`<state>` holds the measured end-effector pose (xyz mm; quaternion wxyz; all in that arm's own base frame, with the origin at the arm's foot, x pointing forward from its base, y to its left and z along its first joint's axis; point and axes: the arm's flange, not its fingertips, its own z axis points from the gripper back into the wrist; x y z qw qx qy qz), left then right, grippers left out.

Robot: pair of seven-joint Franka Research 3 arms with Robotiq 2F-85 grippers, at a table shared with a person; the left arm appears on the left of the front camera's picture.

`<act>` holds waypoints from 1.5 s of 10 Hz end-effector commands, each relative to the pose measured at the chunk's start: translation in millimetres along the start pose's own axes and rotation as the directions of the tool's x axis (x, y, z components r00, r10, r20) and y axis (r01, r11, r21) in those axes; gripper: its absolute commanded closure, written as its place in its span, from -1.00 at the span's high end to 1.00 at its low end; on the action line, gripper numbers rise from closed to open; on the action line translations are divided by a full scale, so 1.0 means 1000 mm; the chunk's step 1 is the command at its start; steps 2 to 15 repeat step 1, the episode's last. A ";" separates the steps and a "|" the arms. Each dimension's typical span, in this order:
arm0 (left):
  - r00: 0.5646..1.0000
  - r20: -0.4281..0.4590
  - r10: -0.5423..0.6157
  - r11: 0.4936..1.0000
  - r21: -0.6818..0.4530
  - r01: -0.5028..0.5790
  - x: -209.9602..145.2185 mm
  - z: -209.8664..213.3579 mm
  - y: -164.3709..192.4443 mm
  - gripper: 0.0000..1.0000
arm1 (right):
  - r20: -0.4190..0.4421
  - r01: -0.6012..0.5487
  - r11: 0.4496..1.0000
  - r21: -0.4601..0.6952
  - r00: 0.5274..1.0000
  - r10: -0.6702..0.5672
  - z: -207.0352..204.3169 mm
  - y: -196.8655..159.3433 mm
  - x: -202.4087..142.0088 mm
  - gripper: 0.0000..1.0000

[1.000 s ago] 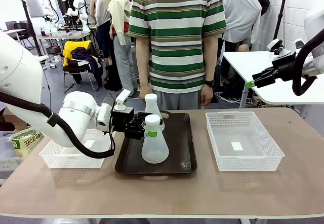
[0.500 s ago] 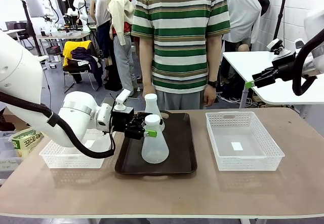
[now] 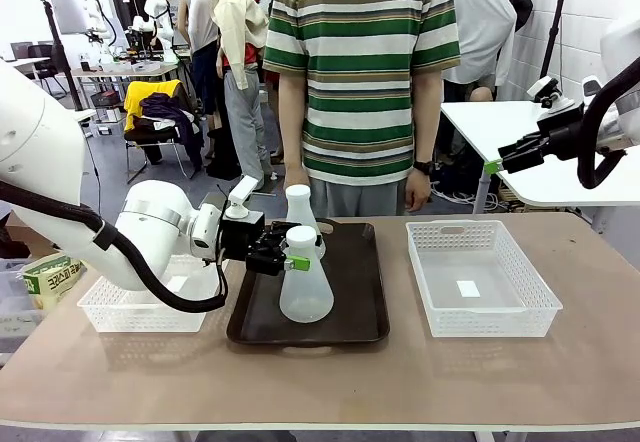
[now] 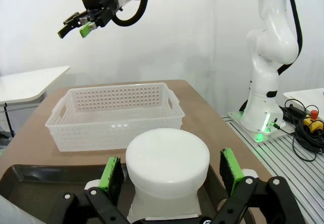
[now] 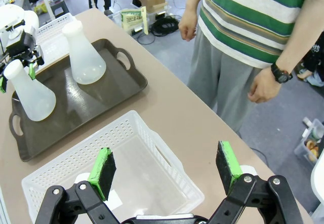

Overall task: Prepare the laboratory tools.
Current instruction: Place the picked Big flask upright in the Handle tray as directed by the person.

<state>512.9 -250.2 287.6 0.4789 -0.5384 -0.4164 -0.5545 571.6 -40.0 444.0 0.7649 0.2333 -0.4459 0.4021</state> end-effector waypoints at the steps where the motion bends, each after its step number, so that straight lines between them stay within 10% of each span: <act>1: 1.000 0.005 -0.001 1.000 -0.005 0.001 0.001 -0.001 0.000 1.00 | -0.012 0.001 1.000 0.003 1.000 -0.001 0.001 0.001 -0.001 1.00; 15: 1.000 0.005 -0.001 1.000 -0.005 0.001 0.001 -0.001 0.000 1.00 | -0.012 0.001 1.000 0.003 1.000 -0.001 0.001 0.001 -0.001 1.00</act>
